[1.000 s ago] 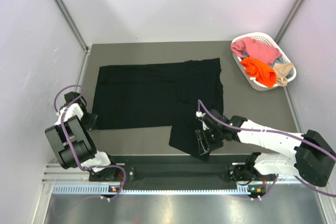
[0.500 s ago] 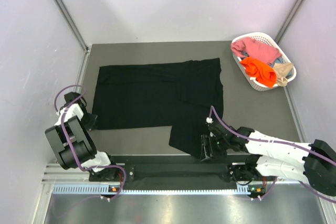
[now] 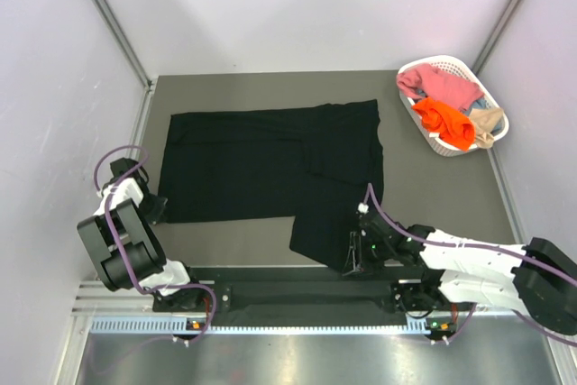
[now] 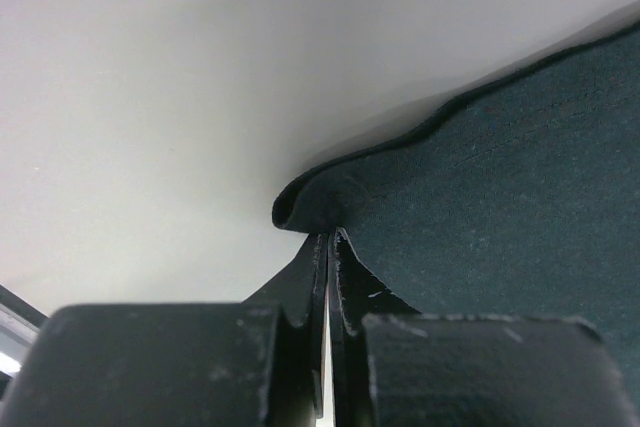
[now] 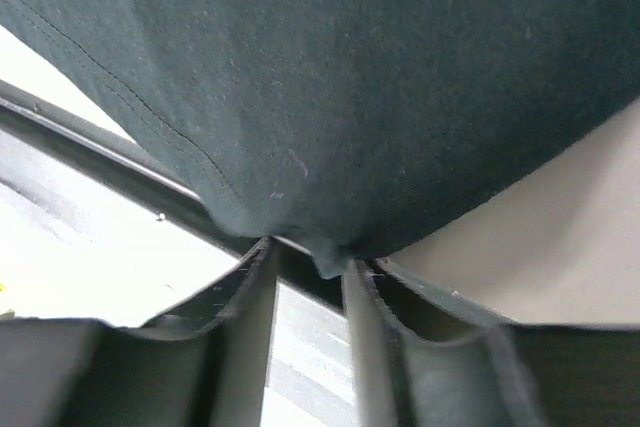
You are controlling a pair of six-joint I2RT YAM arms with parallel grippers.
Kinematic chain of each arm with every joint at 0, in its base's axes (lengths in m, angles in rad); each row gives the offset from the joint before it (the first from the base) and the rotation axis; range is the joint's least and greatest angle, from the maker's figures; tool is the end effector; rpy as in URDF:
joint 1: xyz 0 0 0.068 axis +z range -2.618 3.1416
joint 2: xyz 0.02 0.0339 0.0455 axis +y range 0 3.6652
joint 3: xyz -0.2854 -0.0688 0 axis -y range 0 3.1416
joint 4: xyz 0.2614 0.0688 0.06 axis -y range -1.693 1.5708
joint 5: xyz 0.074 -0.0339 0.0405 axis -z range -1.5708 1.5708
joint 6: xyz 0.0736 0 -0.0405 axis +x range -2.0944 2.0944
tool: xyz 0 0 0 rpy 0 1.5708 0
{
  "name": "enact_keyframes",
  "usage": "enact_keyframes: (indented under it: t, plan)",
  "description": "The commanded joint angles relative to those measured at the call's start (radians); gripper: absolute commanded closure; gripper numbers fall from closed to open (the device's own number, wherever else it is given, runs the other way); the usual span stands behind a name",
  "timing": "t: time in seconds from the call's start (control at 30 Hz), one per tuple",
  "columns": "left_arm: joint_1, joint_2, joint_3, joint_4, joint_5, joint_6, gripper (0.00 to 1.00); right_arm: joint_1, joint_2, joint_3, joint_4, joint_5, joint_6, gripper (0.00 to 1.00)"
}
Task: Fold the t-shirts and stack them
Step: Fold the tshirt
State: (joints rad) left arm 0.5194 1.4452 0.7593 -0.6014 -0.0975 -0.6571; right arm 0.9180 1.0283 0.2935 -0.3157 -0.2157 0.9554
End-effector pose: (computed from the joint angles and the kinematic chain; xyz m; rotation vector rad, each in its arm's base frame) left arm 0.2271 0.1381 0.1361 -1.5981 2.3601 0.1107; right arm 0.0964 0.1521 0.1006 -0.0293 2.8957 0.8064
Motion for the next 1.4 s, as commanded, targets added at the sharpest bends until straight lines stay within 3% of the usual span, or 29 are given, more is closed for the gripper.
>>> enact_keyframes:
  t: [0.0, 0.13, 0.17, 0.47, 0.6, 0.9, 1.2, 1.37]
  plan:
    - [0.011, 0.007, 0.015, -0.015, -0.042, 0.027, 1.0, -0.007, 0.006, 0.006, 0.081, 0.01, 0.006, 0.7]
    - [0.011, -0.002, 0.026, -0.032, -0.042, 0.033, 1.0, -0.019, -0.032, 0.036, 0.017, 0.036, -0.01, 0.98]
    - [0.013, -0.003, 0.035, -0.035, -0.042, 0.033, 1.0, -0.018, -0.043, 0.048, -0.003, 0.044, -0.018, 1.0]
    - [0.01, -0.034, 0.107, -0.092, -0.05, 0.065, 1.0, -0.06, -0.189, 0.283, -0.362, 0.186, -0.138, 1.0]
    - [-0.027, -0.04, 0.162, -0.112, -0.085, 0.077, 1.0, -0.219, -0.165, 0.383, -0.428, 0.176, -0.249, 1.0]
    - [-0.123, 0.059, 0.333, -0.141, -0.093, 0.042, 1.0, -0.514, 0.096, 0.74, -0.471, 0.133, -0.495, 1.0]
    - [-0.209, 0.174, 0.458, -0.138, -0.114, 0.037, 1.0, -0.666, 0.336, 1.071, -0.462, 0.093, -0.582, 1.0]
    - [-0.239, 0.214, 0.512, -0.127, -0.145, 0.045, 1.0, -0.691, 0.398, 1.124, -0.428, 0.064, -0.601, 1.0]
